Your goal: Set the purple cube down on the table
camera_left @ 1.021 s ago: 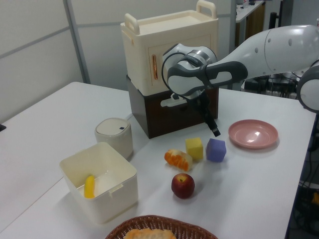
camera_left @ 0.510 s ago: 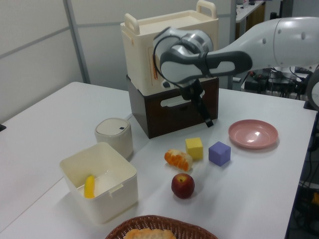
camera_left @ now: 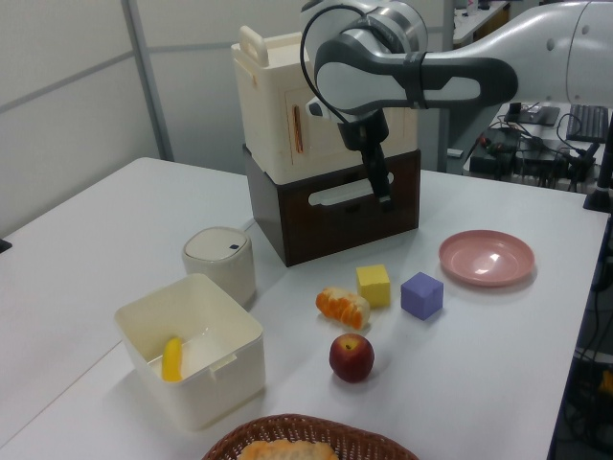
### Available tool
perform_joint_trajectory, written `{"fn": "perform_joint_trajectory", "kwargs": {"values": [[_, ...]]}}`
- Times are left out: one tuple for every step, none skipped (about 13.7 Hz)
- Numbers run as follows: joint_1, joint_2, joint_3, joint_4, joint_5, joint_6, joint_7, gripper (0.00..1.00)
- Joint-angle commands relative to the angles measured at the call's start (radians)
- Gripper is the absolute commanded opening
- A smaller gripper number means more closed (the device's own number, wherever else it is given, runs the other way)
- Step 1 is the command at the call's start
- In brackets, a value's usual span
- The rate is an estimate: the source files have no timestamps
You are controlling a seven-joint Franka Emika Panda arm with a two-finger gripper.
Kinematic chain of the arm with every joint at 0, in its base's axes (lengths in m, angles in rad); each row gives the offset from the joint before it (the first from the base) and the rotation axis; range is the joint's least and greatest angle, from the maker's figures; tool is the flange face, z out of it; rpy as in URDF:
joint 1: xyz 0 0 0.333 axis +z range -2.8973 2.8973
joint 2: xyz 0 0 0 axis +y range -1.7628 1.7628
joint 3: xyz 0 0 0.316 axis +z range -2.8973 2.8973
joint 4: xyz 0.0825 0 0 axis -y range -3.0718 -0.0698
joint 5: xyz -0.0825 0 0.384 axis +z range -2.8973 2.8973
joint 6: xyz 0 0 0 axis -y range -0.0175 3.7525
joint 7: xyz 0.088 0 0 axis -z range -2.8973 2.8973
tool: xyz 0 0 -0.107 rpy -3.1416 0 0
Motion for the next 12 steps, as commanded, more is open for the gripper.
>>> {"fn": "perform_joint_trajectory", "kwargs": {"values": [[0.021, -0.007, -0.014, -0.016, 0.083, 0.090, 0.272, 1.00], [0.023, -0.008, -0.015, -0.021, 0.099, 0.129, 0.346, 1.00], [0.023, -0.004, -0.015, -0.022, 0.108, 0.157, 0.427, 1.00], [0.021, 0.001, -0.015, -0.022, 0.119, 0.193, 0.511, 1.00], [0.021, 0.002, -0.015, -0.022, 0.137, 0.244, 0.582, 1.00], [0.020, 0.001, -0.015, -0.027, 0.151, 0.273, 0.639, 1.00], [0.023, 0.002, -0.015, -0.034, 0.150, 0.283, 0.662, 1.00], [0.024, 0.001, -0.015, -0.039, 0.142, 0.292, 0.662, 1.00], [0.023, -0.001, -0.015, -0.039, 0.145, 0.298, 0.664, 1.00], [0.020, -0.002, -0.015, -0.039, 0.150, 0.298, 0.662, 1.00], [0.017, -0.002, -0.015, -0.039, 0.151, 0.298, 0.661, 1.00], [0.017, -0.002, -0.015, -0.039, 0.144, 0.296, 0.659, 1.00]]}}
